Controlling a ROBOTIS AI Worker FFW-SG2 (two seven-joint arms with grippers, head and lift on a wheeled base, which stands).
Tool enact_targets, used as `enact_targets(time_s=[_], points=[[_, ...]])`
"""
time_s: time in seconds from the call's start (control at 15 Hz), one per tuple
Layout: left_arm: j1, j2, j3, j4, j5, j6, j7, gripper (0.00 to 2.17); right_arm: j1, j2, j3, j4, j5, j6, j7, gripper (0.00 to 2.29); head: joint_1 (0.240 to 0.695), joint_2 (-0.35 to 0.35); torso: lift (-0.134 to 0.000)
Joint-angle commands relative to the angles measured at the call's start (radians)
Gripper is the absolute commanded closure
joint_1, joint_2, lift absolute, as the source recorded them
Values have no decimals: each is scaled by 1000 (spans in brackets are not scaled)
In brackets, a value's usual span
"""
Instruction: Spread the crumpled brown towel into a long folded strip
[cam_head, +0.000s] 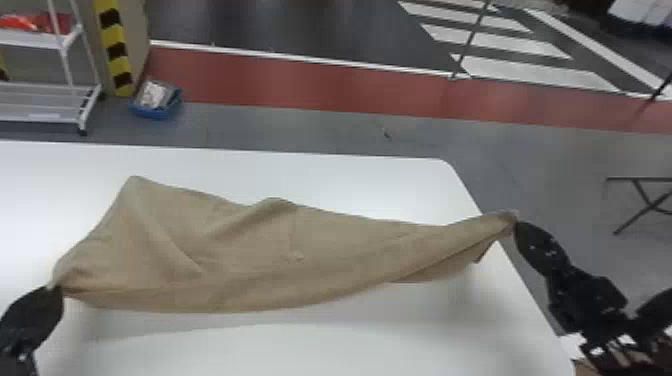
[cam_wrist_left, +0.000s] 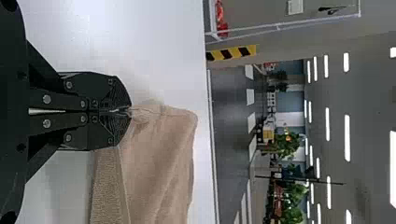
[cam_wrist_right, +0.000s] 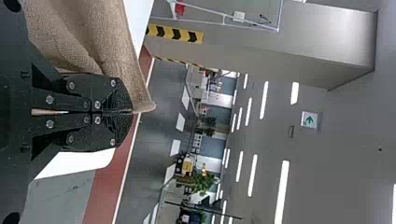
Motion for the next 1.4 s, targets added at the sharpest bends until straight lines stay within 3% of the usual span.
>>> enact_targets(time_s=[0.0, 0.27, 0.4, 0.53, 0.67, 0.8, 0.93, 1.33], points=[[23, 2, 20, -52, 17, -8, 0, 1325, 3, -1, -3, -15, 0, 6, 0, 1588, 695, -285, -124], [50, 3, 50, -182, 23, 96, -3, 1325, 16, -1, 8, -98, 9, 46, 14, 1588, 695, -281, -124], [50, 6, 69, -248, 28, 167, 0, 1325, -22, -16, 5, -105, 8, 119, 12, 1588, 695, -275, -124], [30, 6, 87, -299, 34, 210, 34, 1325, -83, -25, 2, -76, 46, 178, 6, 1588, 695, -269, -124], [-40, 6, 73, -331, 29, 357, 57, 1325, -120, -25, 6, -13, 75, 193, 2, 1588, 695, -266, -124], [-106, 5, 37, -331, 17, 486, 81, 1322, -119, -19, 6, 28, 78, 187, -8, 1588, 695, -271, -124], [-142, -1, 1, -322, -11, 501, 83, 1322, -111, -8, -11, 54, 73, 175, -17, 1588, 695, -281, -124], [-392, -43, -109, -187, -63, 630, 106, 1318, -171, -30, -14, 174, 78, 147, -115, 1585, 695, -339, -124]])
